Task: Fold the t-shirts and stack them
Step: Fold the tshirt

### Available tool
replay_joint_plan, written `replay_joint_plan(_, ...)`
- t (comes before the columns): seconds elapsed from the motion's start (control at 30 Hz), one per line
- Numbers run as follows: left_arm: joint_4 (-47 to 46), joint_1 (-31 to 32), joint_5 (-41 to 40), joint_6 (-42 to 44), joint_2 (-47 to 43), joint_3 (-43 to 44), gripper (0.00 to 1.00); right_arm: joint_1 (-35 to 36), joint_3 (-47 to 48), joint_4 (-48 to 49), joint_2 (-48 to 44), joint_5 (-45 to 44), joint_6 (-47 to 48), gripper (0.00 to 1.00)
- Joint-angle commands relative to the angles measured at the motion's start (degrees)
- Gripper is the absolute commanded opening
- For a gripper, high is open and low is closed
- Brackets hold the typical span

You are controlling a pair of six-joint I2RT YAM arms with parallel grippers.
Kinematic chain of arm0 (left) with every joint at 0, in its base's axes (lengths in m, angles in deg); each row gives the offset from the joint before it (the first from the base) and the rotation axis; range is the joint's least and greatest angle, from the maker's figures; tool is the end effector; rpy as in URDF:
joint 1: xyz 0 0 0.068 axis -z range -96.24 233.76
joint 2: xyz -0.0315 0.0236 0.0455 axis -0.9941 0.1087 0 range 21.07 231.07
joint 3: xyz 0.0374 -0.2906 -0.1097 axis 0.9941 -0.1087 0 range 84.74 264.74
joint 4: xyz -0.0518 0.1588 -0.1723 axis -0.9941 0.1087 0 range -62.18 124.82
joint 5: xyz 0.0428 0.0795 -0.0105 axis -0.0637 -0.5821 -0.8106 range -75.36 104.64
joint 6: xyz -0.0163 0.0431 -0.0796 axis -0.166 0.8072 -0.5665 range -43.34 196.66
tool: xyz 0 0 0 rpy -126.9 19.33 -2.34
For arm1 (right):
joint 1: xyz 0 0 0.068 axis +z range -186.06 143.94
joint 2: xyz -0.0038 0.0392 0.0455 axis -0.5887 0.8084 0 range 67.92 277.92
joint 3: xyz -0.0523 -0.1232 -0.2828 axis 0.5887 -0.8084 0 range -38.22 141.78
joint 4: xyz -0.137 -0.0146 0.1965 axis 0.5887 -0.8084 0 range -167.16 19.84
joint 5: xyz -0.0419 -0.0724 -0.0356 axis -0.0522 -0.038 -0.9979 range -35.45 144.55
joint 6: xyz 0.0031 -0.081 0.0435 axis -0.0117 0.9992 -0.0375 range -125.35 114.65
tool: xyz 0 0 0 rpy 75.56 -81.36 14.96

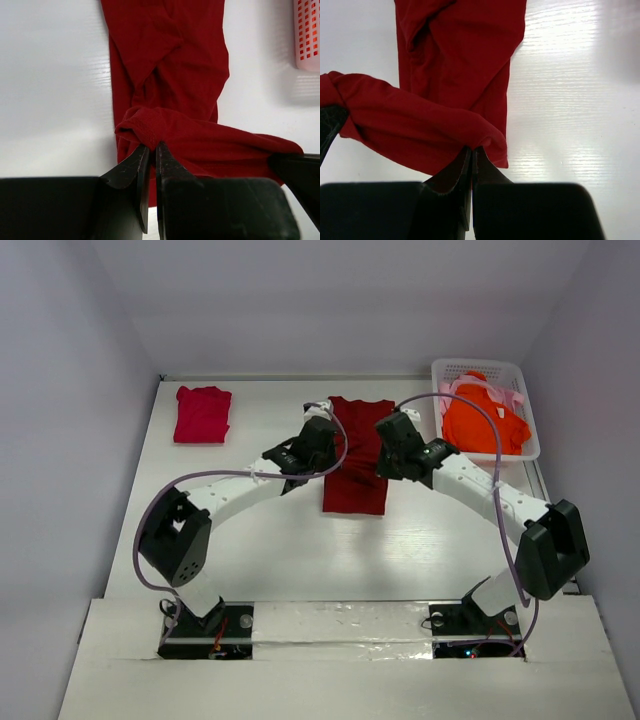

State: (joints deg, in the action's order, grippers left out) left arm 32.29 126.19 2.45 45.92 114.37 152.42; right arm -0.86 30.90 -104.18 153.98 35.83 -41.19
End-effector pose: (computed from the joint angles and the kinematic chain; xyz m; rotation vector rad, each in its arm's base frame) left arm 0.3052 -0.2554 0.2988 0.0864 2.1290 -0.5482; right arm 0.2806 0.1656 0.2925 0.1536 2.3996 0.1721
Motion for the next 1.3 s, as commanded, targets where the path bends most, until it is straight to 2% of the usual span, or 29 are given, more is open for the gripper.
replay_joint_plan(0.0,-2.01,-1.47,0.14,2.44,1.09,3.25,0.0,-1.36,3.3,1.41,0.94,-1.14,2.17,0.0)
replay_joint_plan(1.27,-4.12,-6.31,2.52,3.67,12.7,12.91,0.0,-7.68,13.23,3.35,12.29,2.28,7.53,0.0)
